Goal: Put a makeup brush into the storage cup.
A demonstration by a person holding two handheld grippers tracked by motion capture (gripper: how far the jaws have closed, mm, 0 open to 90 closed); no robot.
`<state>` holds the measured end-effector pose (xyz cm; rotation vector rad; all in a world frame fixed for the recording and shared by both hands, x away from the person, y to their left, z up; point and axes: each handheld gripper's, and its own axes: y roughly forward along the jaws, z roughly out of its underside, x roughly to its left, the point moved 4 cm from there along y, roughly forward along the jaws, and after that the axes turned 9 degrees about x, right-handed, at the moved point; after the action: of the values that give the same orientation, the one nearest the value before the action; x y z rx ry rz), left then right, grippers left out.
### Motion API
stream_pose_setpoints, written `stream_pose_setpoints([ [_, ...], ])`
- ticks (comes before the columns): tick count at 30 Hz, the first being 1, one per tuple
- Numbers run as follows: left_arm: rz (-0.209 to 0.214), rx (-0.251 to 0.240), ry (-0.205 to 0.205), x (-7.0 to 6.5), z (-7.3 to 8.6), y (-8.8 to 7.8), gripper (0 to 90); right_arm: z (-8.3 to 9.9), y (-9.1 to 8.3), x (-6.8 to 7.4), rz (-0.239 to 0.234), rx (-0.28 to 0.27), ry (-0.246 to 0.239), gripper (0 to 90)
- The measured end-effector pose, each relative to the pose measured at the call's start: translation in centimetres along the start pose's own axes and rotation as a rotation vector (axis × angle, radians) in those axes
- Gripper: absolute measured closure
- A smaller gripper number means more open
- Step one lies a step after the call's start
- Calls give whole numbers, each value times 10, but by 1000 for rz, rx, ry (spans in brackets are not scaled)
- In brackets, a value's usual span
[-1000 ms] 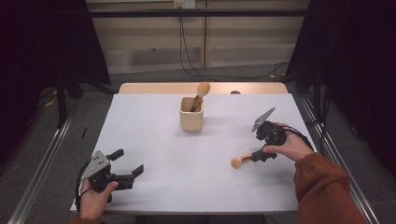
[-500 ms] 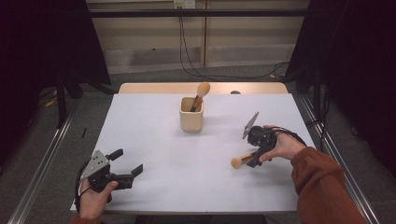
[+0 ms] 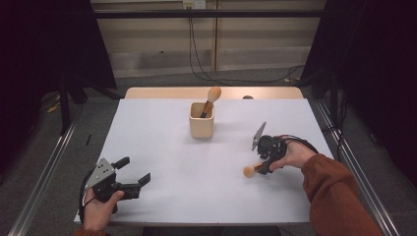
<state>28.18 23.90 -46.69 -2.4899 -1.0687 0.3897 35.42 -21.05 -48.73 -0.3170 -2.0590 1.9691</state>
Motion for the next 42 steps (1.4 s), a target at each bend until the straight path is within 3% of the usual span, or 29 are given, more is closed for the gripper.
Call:
stream_pose_setpoints([
  [2,12,-5,-14,0,0,0,26,-1,1,1,-9,2,-11,412],
  [12,-1,1,4,0,0,0,26,-6,4,5,11,18,-41,452],
  [20,-2,13,17,-1,1,1,27,-9,2,11,12,38,-82,577],
  [34,-3,16,32,-2,1,1,27,-11,2,15,7,56,-104,691],
  [42,3,6,23,-2,0,1,27,-11,2,15,3,50,-92,747],
])
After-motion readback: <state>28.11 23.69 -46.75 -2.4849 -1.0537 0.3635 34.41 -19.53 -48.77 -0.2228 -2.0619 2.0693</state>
